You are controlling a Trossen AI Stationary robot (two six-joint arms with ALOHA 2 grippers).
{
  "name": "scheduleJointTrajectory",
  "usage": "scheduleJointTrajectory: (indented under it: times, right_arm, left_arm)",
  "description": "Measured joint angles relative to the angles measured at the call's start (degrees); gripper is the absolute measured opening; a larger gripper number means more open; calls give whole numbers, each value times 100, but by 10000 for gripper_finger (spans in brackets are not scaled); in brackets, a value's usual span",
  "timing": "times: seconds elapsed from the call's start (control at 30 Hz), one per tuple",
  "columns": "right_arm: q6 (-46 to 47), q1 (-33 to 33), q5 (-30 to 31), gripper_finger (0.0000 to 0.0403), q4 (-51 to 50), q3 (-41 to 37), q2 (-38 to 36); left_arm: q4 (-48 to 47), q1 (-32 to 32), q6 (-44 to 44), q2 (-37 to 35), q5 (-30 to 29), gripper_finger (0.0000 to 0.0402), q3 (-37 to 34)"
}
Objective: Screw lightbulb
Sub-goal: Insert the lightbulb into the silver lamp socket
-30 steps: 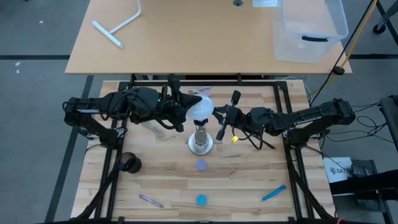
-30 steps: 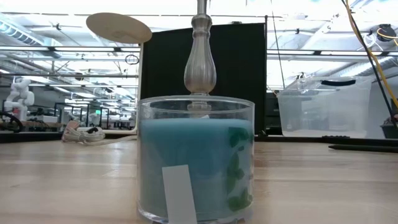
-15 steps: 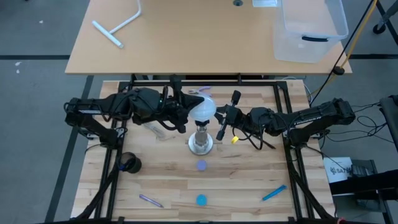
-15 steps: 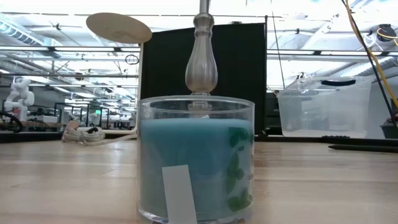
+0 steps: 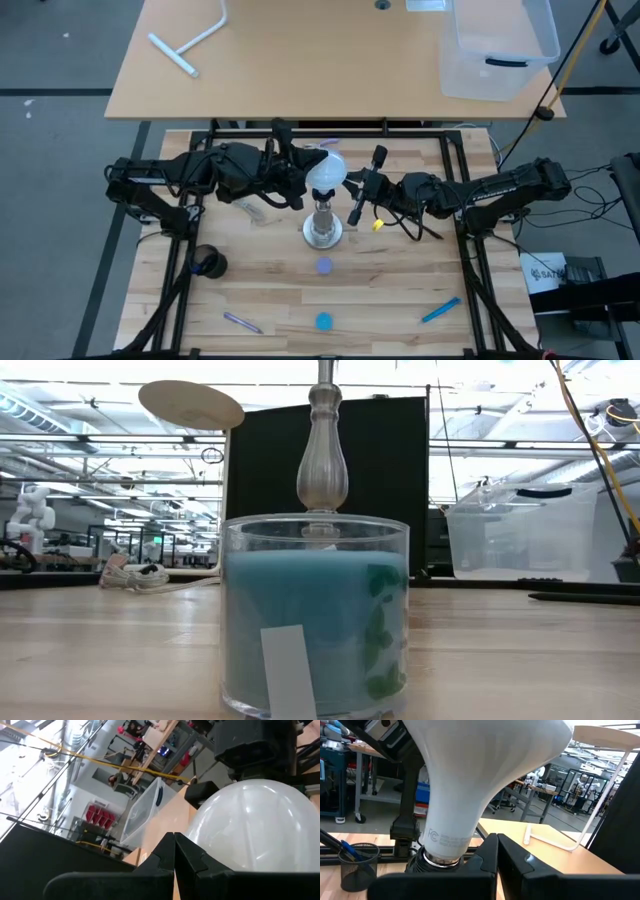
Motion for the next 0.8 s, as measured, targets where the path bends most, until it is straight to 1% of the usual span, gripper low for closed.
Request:
scheduleJointTrajectory:
  times: [0.3, 0.57, 0.8]
  right_arm:
    - [0, 0, 4, 0, -1, -2, 0]
    - [-44, 0, 4, 0, -3, -2, 0]
    - [-63, 0, 4, 0, -1, -2, 0]
  left_arm:
    - [27, -31, 15, -2, -46, 0, 0]
    - [25, -135, 74, -7, -338, 0, 0]
    - [33, -243, 147, -13, -424, 0, 0]
